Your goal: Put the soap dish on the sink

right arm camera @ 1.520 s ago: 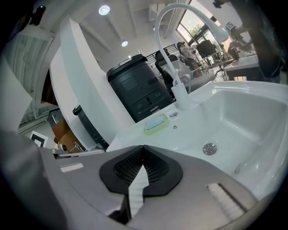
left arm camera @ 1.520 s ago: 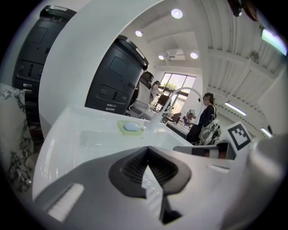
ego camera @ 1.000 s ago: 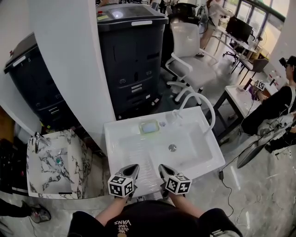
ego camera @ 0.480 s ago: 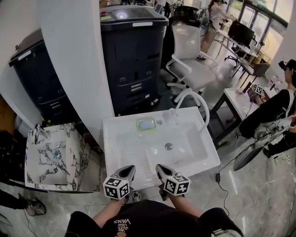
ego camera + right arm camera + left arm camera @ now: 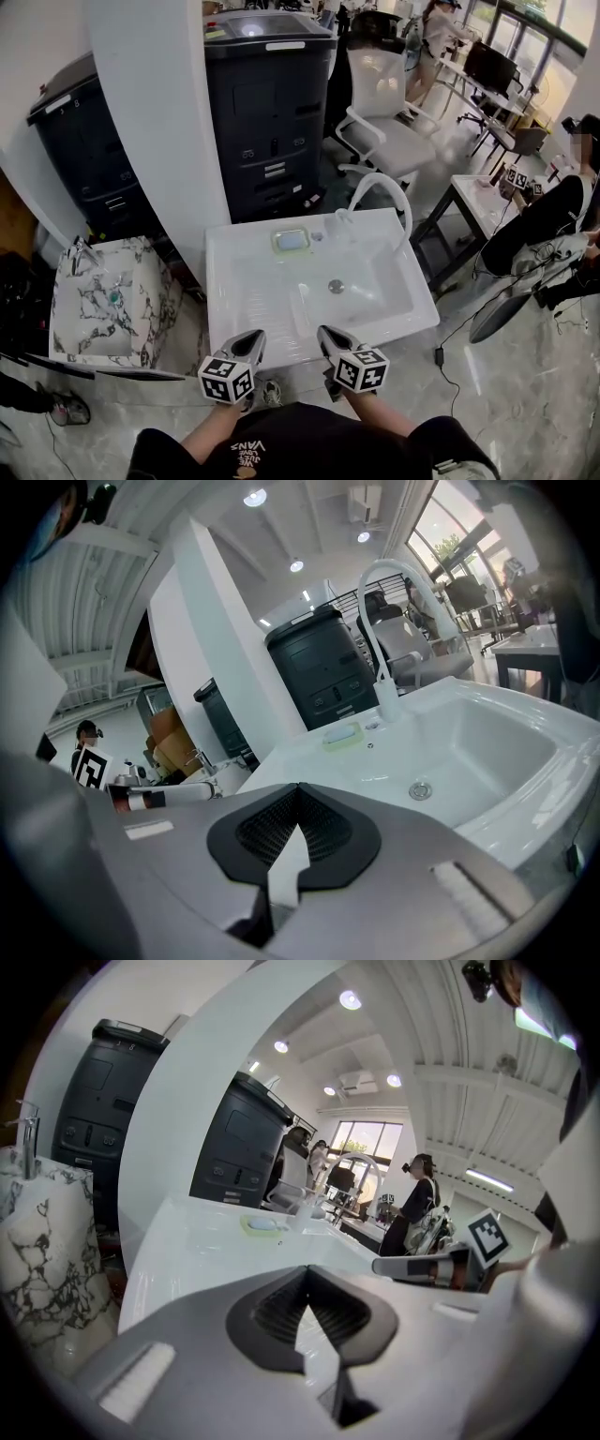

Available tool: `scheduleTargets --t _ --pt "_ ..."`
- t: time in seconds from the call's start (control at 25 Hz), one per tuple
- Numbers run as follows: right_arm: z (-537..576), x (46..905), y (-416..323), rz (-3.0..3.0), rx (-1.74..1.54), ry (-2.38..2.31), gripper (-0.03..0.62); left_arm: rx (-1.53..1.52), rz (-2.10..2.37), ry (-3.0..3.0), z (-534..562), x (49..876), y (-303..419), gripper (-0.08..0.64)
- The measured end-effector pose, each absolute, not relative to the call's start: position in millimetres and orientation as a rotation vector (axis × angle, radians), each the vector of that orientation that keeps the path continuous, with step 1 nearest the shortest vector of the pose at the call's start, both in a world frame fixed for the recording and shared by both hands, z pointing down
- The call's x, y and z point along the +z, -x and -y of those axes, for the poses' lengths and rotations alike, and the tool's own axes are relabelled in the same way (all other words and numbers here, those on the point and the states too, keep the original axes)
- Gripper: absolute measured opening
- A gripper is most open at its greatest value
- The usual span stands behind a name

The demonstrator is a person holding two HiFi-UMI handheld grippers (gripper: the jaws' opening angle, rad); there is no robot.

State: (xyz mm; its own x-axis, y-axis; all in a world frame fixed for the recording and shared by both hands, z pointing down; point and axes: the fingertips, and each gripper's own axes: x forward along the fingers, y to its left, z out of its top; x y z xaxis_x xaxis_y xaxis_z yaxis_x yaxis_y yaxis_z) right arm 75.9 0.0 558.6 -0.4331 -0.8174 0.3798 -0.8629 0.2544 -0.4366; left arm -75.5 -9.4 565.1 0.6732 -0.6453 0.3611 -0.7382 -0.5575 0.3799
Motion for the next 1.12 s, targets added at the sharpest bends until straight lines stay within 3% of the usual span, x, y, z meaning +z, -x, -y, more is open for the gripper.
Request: scheduleTargets --t 1.12 --pt "-31.9 548.9 -99.8 2.505 0.907 -1.597 0.002 0.137 1.147 -2.360 -38.2 541.3 46.7 0.052"
